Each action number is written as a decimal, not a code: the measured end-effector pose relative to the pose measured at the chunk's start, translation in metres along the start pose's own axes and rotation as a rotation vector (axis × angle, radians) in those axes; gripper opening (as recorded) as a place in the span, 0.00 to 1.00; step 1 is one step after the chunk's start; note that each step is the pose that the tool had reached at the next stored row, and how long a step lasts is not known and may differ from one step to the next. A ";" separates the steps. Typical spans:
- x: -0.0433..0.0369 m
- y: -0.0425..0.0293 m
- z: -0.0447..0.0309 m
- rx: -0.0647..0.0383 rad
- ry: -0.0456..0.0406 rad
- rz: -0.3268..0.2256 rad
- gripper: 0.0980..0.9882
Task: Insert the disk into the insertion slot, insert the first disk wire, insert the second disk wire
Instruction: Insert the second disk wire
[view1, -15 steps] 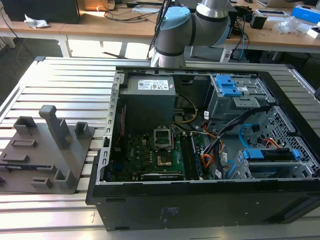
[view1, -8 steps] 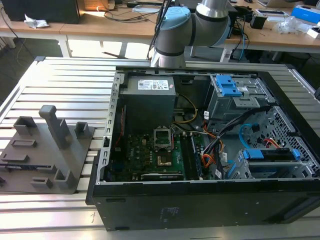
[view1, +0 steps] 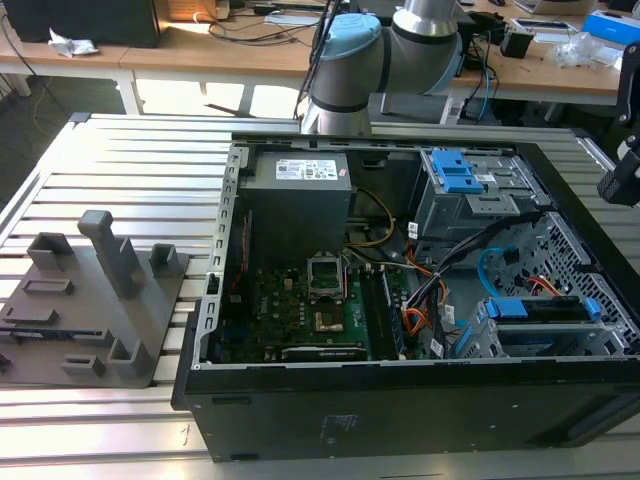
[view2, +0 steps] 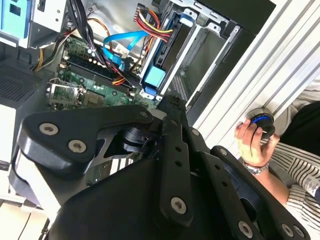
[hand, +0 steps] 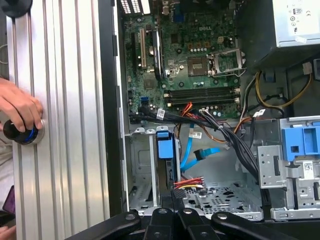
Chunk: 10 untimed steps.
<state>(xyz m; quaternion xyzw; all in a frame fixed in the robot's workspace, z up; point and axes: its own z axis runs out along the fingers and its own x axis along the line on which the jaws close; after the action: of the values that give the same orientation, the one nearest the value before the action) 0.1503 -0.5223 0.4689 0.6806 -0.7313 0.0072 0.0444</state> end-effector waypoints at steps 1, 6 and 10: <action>0.0003 0.0043 0.0002 0.000 0.0000 0.000 0.01; 0.0013 0.0199 0.0017 0.000 -0.0007 0.000 0.01; 0.0028 0.0430 0.0061 0.000 -0.0011 0.000 0.01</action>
<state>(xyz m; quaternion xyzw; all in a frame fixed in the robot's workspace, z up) 0.1070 -0.5223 0.4652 0.6806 -0.7313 0.0068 0.0440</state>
